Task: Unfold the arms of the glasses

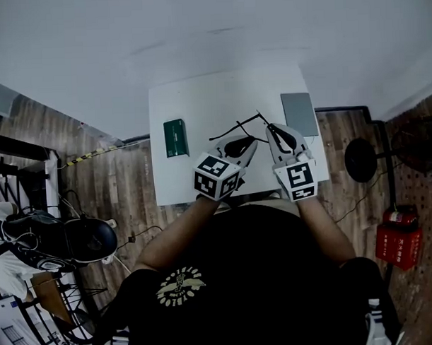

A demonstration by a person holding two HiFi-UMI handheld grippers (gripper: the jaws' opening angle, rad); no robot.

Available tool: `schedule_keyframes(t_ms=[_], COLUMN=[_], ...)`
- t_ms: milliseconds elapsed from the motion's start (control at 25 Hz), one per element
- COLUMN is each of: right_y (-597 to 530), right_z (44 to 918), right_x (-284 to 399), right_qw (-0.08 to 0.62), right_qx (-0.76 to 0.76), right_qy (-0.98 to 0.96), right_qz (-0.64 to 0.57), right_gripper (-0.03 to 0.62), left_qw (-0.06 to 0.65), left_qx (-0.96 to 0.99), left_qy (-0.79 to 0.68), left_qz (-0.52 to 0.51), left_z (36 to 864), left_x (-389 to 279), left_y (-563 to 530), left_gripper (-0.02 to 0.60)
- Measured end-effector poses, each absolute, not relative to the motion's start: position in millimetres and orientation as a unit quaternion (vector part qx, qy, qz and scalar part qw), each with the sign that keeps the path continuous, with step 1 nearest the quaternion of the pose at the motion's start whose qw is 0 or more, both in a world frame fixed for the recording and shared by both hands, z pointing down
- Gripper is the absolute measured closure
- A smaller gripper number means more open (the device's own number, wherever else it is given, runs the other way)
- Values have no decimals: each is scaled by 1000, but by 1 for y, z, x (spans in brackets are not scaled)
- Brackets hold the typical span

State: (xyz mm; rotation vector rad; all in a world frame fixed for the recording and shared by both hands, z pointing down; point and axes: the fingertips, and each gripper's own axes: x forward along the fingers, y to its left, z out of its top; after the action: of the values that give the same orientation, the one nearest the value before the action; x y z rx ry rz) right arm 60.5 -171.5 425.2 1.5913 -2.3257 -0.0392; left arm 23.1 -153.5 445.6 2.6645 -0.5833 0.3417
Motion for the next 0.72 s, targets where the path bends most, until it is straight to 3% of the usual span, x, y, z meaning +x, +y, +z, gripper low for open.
schedule_keyframes(t_ms=[720], right_y=[-176], right_z=[414], right_x=[125], right_qw=[109], right_qx=[534], right_qy=[-837], right_qz=[43], right_gripper=[576], left_qw=[217], left_qx=[927], left_qy=[-277], left_qz=[131], left_z=[465], left_x=[55], left_y=[-138], left_gripper=[575])
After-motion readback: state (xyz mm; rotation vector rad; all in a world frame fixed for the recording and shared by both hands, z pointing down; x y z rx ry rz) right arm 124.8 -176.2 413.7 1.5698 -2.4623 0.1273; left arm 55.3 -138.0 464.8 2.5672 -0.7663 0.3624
